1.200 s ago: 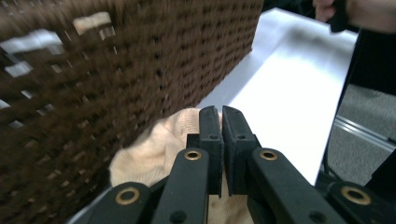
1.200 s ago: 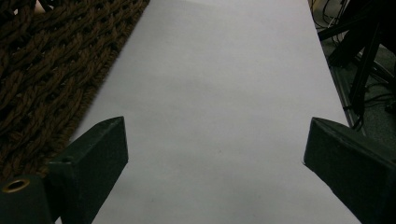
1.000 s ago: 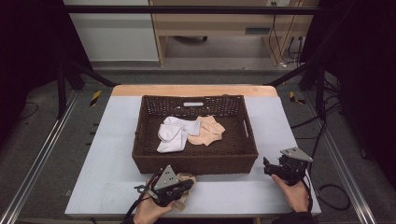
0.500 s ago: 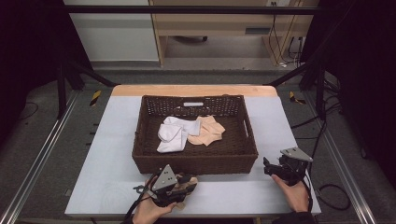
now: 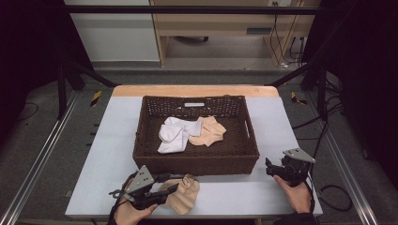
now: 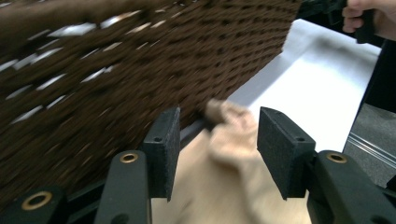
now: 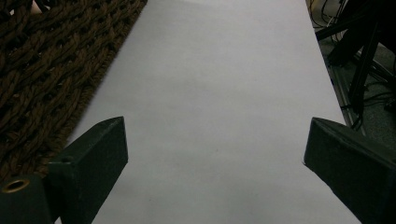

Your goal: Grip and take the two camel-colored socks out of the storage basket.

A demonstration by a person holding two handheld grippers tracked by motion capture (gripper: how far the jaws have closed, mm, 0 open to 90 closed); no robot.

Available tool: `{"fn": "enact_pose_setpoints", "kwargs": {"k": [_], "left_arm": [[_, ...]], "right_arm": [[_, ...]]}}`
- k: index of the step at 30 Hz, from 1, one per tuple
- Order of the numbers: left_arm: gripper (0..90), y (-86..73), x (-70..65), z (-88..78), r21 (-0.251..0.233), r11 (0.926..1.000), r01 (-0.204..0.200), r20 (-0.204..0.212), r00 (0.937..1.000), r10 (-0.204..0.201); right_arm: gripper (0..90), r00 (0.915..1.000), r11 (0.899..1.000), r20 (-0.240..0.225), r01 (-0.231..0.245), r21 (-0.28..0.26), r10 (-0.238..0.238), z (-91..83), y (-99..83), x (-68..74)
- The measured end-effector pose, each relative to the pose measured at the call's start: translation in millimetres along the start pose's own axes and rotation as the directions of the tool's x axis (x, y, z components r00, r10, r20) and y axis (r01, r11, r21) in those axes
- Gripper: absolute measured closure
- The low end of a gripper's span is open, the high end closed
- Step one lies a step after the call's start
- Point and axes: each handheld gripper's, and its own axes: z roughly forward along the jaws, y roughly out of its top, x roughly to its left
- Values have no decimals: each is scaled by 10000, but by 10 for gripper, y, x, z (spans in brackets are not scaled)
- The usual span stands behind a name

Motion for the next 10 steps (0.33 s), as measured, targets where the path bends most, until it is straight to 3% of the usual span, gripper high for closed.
{"fn": "enact_pose_setpoints", "kwargs": {"k": [4,10], "left_arm": [[478,-103,143,-194,-34,9997,228,-514,9984,-230],[471,-225,308,-331,102,9981,600,-1213,9909,-583]], "right_arm": [[64,10000,10000,18,5,15,-5,3,-2,3],[63,10000,10000,18,-7,24,7,3,-6,-1]]}}
